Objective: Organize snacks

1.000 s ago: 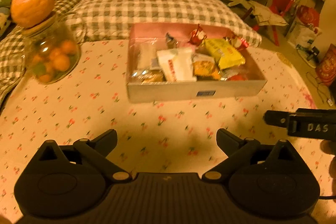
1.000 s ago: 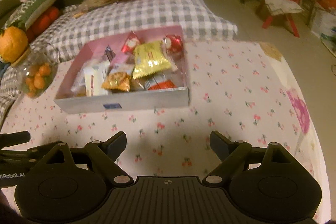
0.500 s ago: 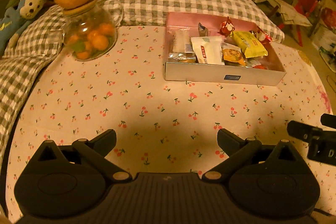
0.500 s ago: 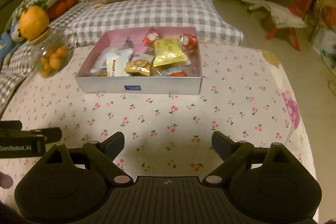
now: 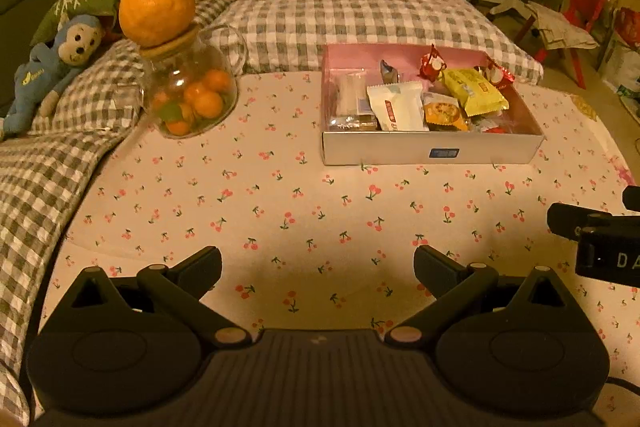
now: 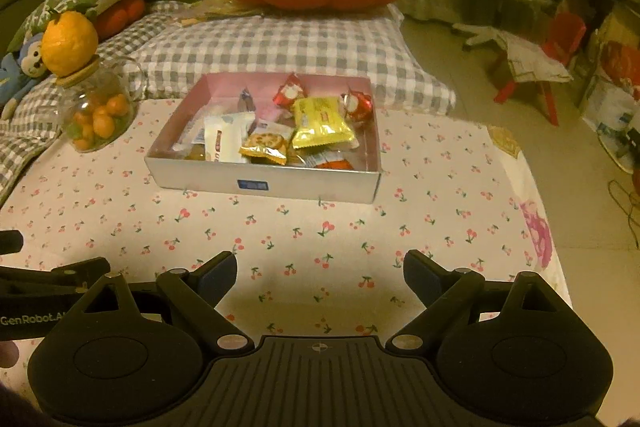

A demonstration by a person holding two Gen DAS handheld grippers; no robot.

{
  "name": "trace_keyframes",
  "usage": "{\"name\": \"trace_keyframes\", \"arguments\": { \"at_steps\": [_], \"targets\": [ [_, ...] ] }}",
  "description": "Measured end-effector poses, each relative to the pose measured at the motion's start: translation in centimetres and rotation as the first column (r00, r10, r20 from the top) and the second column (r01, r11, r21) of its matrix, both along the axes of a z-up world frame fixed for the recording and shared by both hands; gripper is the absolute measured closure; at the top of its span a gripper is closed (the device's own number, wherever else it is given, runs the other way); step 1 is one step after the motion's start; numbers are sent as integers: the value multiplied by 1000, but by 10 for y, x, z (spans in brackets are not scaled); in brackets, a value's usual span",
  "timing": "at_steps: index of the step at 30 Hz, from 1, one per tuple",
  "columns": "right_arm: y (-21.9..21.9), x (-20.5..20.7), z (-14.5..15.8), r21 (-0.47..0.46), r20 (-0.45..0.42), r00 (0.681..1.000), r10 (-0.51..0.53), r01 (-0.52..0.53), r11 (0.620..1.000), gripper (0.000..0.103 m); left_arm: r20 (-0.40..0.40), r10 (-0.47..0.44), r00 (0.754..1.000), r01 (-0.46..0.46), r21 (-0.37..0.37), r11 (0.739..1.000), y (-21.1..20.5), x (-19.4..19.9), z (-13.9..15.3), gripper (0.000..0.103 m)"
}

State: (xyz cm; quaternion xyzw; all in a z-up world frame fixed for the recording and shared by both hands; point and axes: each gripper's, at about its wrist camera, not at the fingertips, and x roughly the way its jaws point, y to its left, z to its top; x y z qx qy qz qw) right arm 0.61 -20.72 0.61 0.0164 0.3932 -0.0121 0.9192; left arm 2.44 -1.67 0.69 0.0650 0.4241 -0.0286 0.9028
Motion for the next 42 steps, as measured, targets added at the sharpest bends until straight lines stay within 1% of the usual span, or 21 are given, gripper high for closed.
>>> {"name": "trace_keyframes", "arguments": {
  "at_steps": [5, 12, 42],
  "targets": [
    [4, -1, 1, -1, 1, 1000, 11, -11, 1000, 10, 29, -4, 1000, 3, 25, 1000, -3, -3, 3, 0],
    [4, -2, 1, -5, 2, 1000, 6, -6, 1000, 10, 23, -20, 1000, 20, 26, 999, -6, -6, 3, 0],
    [6, -3, -2, -6, -2, 1000, 9, -9, 1000, 10, -3, -29, 1000, 29, 1, 1000, -7, -6, 2, 0]
  ]
}}
